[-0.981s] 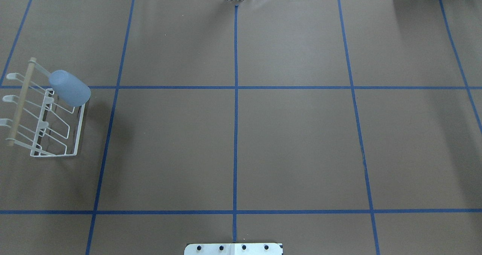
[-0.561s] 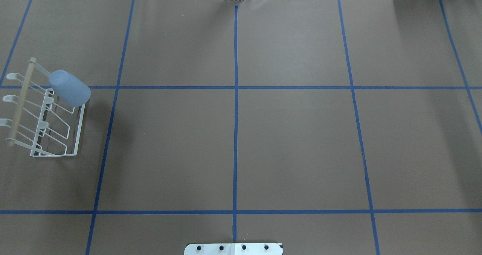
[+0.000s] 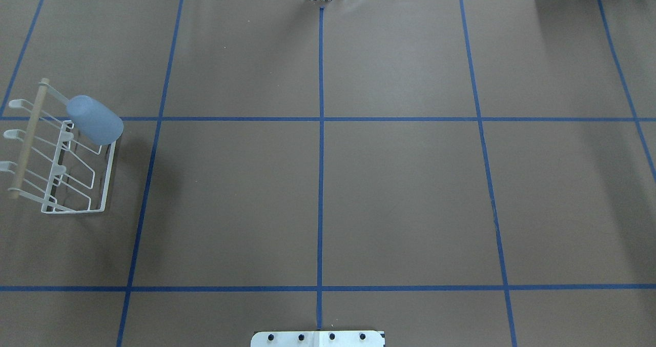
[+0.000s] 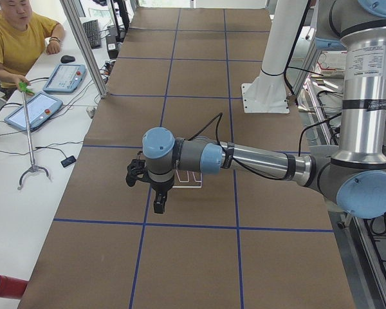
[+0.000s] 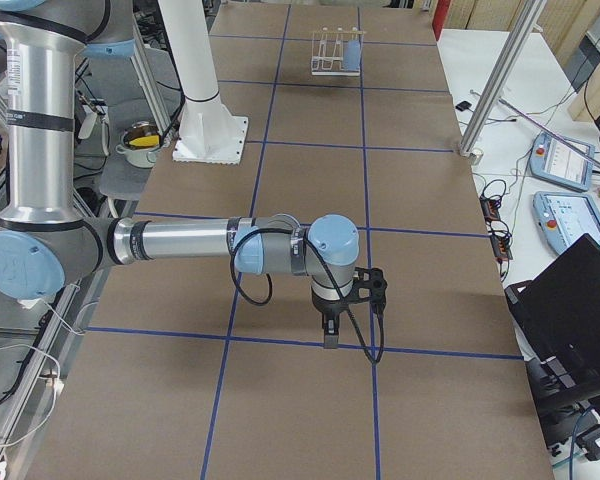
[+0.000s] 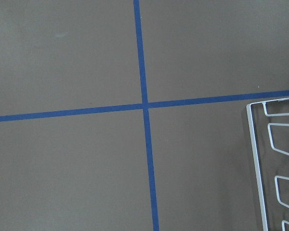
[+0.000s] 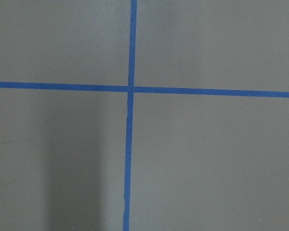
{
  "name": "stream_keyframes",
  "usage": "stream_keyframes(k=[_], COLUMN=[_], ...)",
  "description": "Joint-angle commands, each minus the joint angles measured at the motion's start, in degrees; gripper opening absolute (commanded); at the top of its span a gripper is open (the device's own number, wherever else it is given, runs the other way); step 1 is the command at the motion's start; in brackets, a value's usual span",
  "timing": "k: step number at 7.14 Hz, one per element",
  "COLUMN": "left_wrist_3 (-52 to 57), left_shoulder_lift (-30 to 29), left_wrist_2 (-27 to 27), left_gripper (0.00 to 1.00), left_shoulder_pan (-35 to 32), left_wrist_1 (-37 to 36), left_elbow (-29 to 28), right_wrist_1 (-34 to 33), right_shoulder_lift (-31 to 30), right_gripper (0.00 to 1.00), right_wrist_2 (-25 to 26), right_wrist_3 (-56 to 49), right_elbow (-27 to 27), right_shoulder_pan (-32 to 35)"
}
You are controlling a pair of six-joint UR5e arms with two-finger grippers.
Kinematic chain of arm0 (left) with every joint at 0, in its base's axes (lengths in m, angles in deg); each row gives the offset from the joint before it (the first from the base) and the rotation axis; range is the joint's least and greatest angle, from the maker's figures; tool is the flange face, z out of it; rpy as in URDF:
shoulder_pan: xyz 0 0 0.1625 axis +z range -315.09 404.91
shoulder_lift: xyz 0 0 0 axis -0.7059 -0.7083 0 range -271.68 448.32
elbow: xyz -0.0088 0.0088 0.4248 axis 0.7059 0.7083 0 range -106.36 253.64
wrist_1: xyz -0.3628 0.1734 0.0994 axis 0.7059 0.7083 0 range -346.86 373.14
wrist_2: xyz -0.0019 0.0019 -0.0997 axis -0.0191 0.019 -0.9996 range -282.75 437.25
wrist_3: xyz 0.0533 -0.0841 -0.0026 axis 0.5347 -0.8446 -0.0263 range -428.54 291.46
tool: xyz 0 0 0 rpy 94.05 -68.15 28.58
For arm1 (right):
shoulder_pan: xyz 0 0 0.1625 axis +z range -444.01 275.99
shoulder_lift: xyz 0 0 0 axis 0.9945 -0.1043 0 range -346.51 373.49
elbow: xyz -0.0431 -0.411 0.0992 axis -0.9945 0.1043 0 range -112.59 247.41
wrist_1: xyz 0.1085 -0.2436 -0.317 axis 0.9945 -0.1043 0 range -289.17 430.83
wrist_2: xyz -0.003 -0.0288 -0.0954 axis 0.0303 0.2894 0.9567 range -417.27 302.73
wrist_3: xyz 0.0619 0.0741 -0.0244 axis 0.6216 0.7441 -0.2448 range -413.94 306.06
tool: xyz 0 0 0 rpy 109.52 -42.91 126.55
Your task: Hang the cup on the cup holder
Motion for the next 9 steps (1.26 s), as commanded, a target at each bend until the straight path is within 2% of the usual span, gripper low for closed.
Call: stream_keyframes(k=[1,9], left_wrist_3=[-0.1,-0.1], left_shoulder_lift=[0.1,0.0], left_wrist_2=[0.0,0.0], left_gripper=[0.99,0.99], left_shoulder_pan=[0.0,0.0], left_wrist_1=[0.0,0.0], left_elbow=[0.0,0.0], right_wrist_1=[0.0,0.0], right_shoulder_lift=[0.0,0.3], right_gripper=[1.00,1.00], right_wrist_2=[-0.1,-0.2], right_wrist_3=[0.0,0.1], right_elbow=[-0.2,-0.3], right_shoulder_pan=[-0.1,-0.9])
